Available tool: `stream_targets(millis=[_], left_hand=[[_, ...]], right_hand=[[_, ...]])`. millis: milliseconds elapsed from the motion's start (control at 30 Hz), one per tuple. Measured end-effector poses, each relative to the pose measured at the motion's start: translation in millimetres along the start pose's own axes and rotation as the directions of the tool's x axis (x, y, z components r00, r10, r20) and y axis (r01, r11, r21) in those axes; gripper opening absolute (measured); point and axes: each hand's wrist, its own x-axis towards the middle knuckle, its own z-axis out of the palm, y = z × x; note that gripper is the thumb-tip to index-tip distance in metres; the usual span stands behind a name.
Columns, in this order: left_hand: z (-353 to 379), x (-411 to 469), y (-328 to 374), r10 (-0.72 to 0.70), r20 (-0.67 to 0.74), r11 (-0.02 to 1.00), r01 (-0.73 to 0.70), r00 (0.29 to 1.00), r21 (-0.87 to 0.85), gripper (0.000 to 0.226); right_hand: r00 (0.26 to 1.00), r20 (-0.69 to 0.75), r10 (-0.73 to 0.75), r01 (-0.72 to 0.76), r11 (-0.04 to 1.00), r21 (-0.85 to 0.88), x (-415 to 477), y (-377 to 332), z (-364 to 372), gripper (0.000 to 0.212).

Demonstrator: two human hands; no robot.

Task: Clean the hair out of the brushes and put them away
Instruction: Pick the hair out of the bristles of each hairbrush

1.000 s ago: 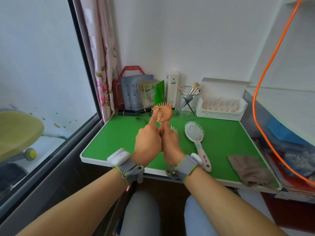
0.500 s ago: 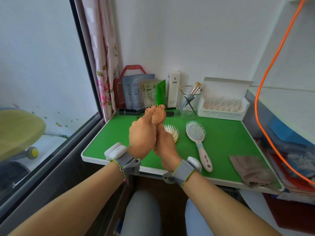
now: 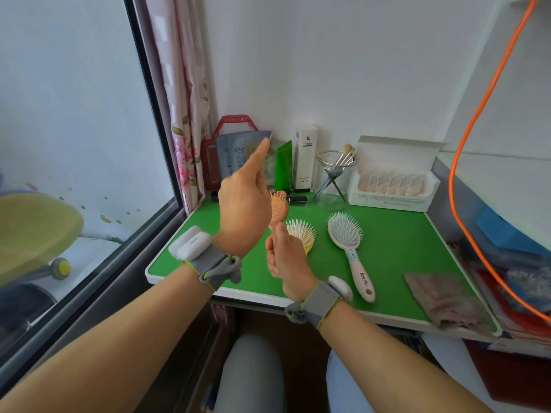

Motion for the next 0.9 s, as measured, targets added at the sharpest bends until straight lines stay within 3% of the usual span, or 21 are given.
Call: stream_targets(millis=[200, 400, 633, 900], left_hand=[[22.3, -28.8, -34.0, -0.172, 0.197, 0.976, 0.14, 0.965, 0.169, 0.043], [31.1, -41.0, -46.4, -0.225, 0.309, 0.958, 0.152, 0.924, 0.244, 0.055], [30.5, -57.8, -41.4, -0.251, 0.339, 0.945, 0.153, 0.907, 0.29, 0.064], [34.1, -47.2, -35.8, -0.297, 0.383, 0.942, 0.203, 0.874, 0.268, 0.062]], right_hand=[[1.0, 0.02, -0.007, 0.004, 0.994, 0.105, 0.9, -9.3, -3.2, 0.053], [0.999, -0.012, 0.045, -0.043, 0.993, 0.111, 6.2, -9.6, -6.5, 0.048], [0.993, -0.056, 0.099, -0.085, 0.973, 0.215, 14.8, -16.8, -13.7, 0.047], [0.998, -0.048, 0.047, -0.041, 0.991, 0.124, 6.1, -10.8, -9.4, 0.051]])
